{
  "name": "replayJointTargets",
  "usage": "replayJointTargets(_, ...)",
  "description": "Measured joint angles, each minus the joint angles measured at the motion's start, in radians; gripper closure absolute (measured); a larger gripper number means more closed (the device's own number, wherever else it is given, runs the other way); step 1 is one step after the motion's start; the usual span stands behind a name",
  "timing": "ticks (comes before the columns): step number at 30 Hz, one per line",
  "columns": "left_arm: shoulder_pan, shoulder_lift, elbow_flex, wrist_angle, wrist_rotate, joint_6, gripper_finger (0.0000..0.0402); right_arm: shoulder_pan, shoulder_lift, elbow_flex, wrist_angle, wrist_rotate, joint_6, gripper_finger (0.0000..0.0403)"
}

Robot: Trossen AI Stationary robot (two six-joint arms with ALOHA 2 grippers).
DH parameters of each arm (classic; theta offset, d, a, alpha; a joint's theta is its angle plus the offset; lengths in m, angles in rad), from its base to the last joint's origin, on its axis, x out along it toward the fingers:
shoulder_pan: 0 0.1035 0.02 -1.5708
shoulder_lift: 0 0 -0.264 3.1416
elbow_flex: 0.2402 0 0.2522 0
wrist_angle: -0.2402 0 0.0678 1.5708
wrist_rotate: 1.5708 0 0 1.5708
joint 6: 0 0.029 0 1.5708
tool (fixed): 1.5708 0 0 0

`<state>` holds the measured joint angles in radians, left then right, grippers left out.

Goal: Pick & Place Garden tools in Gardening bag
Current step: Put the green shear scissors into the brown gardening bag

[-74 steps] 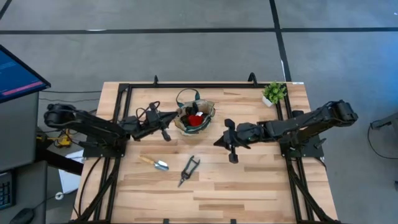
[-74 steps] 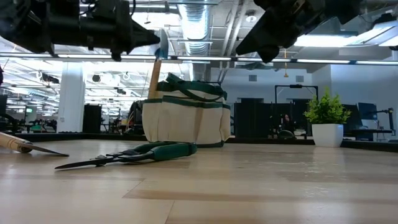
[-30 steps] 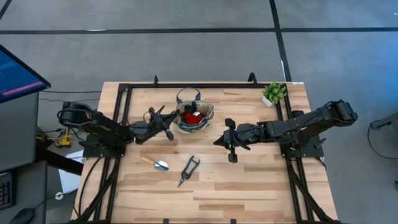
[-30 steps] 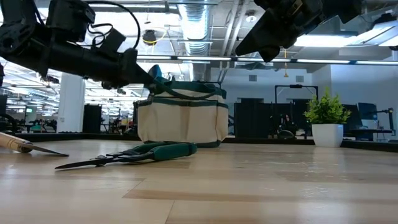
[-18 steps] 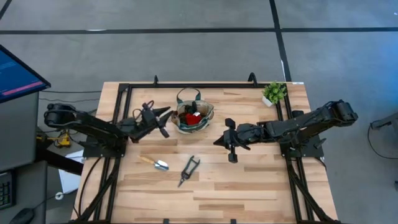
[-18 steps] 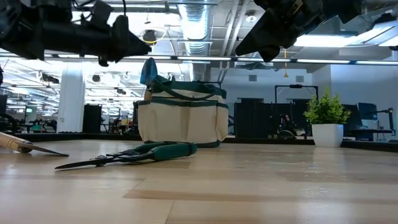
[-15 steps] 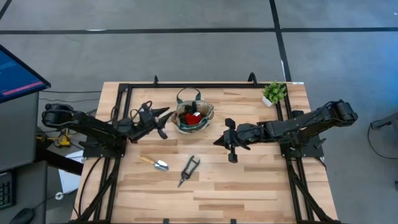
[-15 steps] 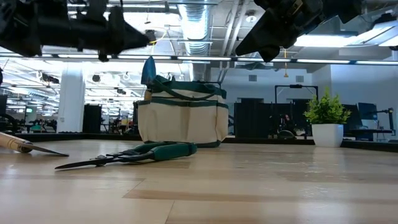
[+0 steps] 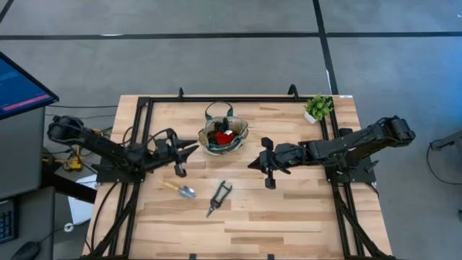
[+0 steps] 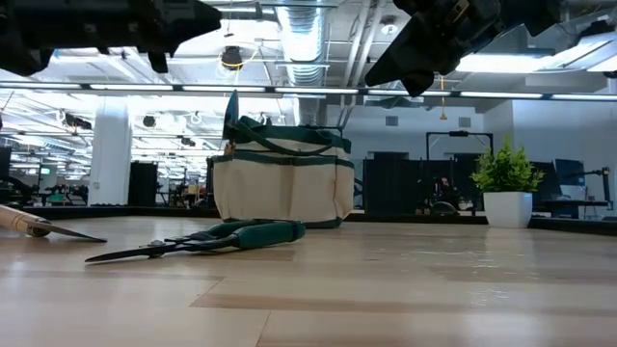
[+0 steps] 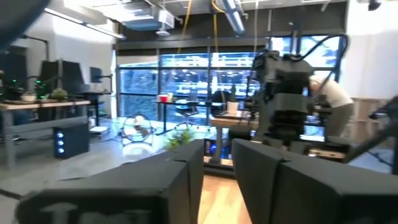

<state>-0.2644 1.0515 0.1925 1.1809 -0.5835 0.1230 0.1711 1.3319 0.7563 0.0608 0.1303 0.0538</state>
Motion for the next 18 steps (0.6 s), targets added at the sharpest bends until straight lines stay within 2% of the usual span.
replayJointTargets(8,-0.102,0.0,0.0,-0.014,0.001,0.0,0.0395,0.002,0.0,0.0,0.0,-0.001,0.107,0.0403)
replayJointTargets(15,-0.179,0.0,0.0,-0.014,0.001,0.005,0.0397,0.006,0.016,0.002,0.041,-0.002,0.135,0.0403)
replayJointTargets(18,-0.193,-0.005,0.0,-0.016,0.005,0.015,0.0399,0.005,0.049,0.003,0.054,-0.052,0.116,0.0403)
